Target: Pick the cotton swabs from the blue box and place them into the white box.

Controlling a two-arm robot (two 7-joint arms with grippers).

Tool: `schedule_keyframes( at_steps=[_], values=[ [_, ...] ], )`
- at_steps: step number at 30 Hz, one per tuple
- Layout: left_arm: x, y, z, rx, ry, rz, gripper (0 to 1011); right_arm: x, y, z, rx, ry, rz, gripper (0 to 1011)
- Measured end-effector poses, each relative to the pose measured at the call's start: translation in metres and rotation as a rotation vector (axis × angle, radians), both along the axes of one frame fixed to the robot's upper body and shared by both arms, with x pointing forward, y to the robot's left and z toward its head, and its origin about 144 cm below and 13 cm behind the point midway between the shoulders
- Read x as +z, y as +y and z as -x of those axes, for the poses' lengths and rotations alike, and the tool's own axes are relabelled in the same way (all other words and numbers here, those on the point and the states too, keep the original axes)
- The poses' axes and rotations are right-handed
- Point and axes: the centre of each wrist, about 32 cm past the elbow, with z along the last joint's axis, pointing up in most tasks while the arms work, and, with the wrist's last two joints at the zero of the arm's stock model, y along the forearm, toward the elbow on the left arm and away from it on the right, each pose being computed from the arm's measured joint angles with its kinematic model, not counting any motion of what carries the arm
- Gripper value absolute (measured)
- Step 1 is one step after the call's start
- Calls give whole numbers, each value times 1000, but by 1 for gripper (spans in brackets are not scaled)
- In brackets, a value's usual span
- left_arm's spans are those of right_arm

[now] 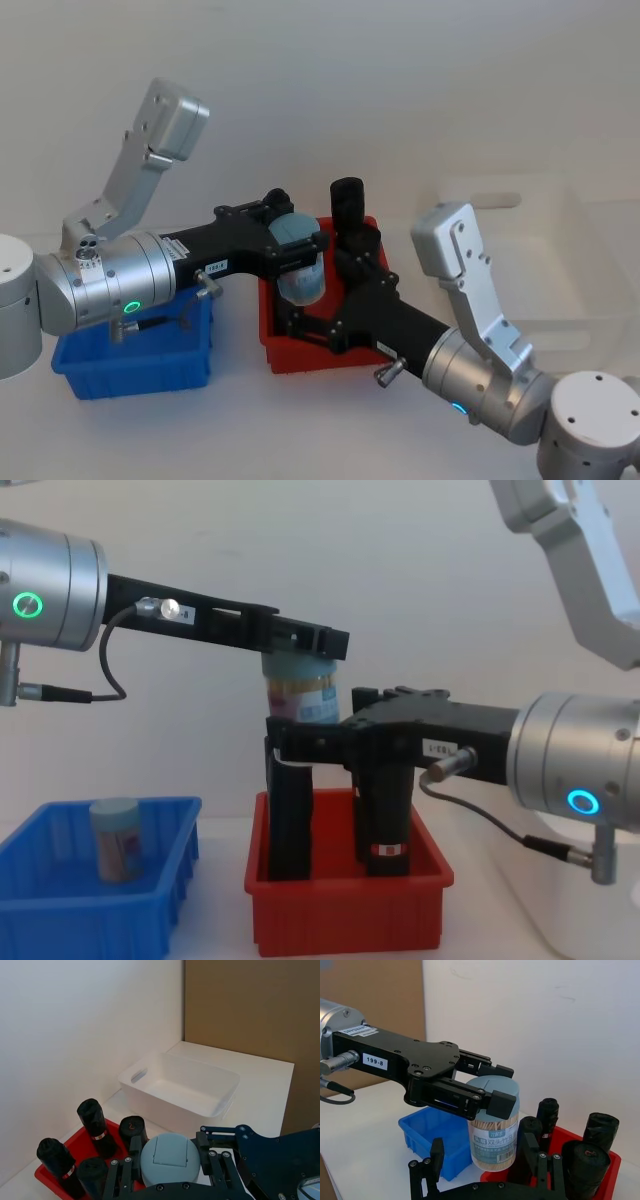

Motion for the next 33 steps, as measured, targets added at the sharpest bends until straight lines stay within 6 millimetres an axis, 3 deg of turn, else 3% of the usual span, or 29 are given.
schedule_keyframes(
  at_steps=[33],
  values=[
    [0,0,0,0,0,0,660,-5,24,-13,-39,30,40,1001]
  ],
)
